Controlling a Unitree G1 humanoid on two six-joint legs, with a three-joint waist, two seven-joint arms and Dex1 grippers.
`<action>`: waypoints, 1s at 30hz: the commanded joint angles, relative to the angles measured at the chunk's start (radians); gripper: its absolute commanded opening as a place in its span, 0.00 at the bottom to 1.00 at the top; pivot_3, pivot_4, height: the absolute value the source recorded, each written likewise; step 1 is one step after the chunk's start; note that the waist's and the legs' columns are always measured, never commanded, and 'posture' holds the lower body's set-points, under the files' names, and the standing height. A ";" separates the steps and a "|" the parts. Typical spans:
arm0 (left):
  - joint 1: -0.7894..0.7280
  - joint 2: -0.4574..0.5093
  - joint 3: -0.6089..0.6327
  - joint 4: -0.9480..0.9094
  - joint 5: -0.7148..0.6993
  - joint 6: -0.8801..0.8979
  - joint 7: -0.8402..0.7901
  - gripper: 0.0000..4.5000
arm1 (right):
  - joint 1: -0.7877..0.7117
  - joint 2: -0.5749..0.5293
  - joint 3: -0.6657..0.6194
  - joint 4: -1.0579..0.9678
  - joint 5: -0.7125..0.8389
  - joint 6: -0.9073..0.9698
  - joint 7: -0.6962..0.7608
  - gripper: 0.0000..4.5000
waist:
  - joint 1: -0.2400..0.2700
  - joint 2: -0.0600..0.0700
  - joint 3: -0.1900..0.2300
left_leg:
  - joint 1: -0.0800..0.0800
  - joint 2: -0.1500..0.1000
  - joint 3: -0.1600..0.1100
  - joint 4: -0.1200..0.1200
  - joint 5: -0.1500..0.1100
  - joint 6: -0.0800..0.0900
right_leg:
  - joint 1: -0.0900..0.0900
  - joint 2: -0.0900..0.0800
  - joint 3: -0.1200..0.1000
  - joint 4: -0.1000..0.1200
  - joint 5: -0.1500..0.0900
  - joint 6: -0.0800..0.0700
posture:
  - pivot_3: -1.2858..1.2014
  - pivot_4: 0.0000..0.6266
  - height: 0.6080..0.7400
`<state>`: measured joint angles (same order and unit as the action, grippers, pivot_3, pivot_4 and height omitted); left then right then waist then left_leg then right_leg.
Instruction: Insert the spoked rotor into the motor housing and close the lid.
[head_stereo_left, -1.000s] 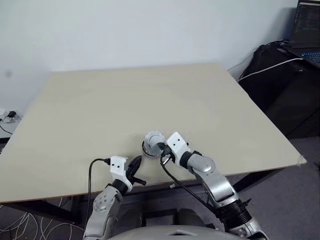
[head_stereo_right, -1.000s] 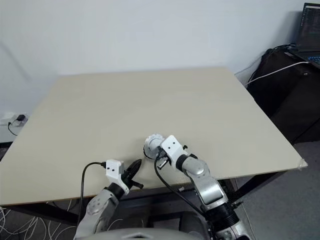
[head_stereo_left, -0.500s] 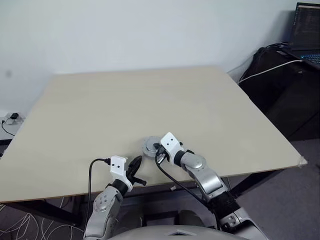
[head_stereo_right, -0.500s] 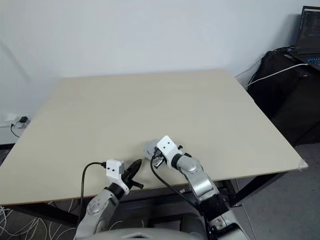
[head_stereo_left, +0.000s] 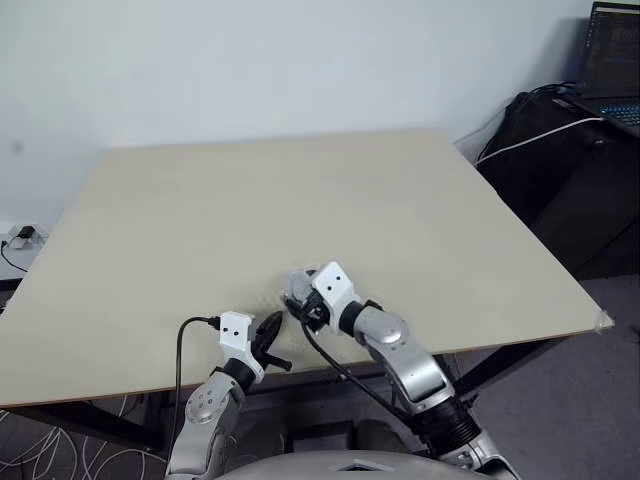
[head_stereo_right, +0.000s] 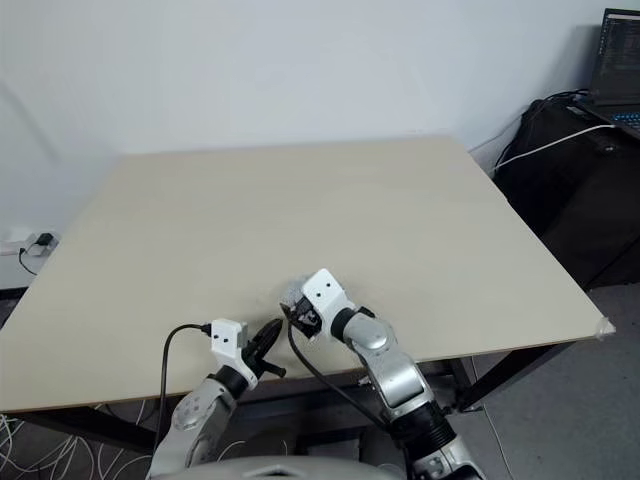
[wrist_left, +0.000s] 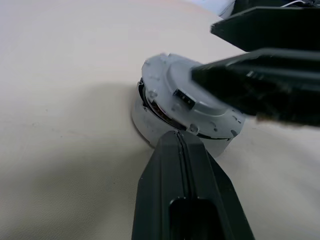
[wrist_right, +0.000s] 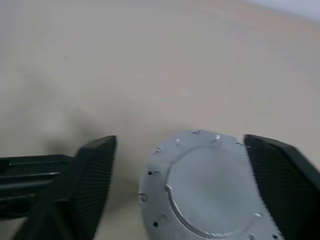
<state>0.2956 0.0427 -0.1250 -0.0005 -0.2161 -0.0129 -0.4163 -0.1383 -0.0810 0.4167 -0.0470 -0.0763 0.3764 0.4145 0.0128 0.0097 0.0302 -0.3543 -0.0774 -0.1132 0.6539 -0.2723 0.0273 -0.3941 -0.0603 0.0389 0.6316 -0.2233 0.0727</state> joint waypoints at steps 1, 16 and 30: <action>-0.009 0.002 0.005 -0.015 -0.011 -0.021 -0.008 0.00 | -0.029 0.012 0.007 0.004 -0.014 0.006 -0.017 1.00 | 0.000 0.000 0.000 | 0.000 0.000 0.000 0.000 0.000 0.000 | 0.000 0.000 0.000 0.000 0.000 0.000 | 0.52 0.00 1.00; -0.011 0.004 0.003 -0.012 -0.007 -0.025 -0.009 0.00 | -0.077 0.055 -0.064 0.170 -0.016 0.009 -0.112 1.00 | -0.001 0.000 0.000 | 0.000 0.000 0.000 -0.001 0.000 0.000 | -0.001 0.000 0.000 0.000 0.000 -0.001 | 0.52 0.00 1.00; -0.005 0.011 0.003 -0.027 -0.010 -0.020 -0.006 0.00 | -0.072 0.054 -0.057 0.176 -0.012 0.055 -0.094 0.72 | -0.001 0.001 0.000 | 0.000 0.000 0.000 -0.002 0.000 0.000 | -0.001 0.000 0.000 0.000 0.000 -0.001 | 0.52 0.00 1.00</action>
<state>0.2987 0.0517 -0.1251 -0.0005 -0.2161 -0.0162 -0.4162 -0.2055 -0.0269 0.3646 0.1440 -0.0886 0.4172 0.3217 0.0114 0.0104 0.0300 -0.3541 -0.0774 -0.1132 0.6524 -0.2722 0.0273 -0.3946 -0.0602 0.0389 0.6315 -0.2237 0.0719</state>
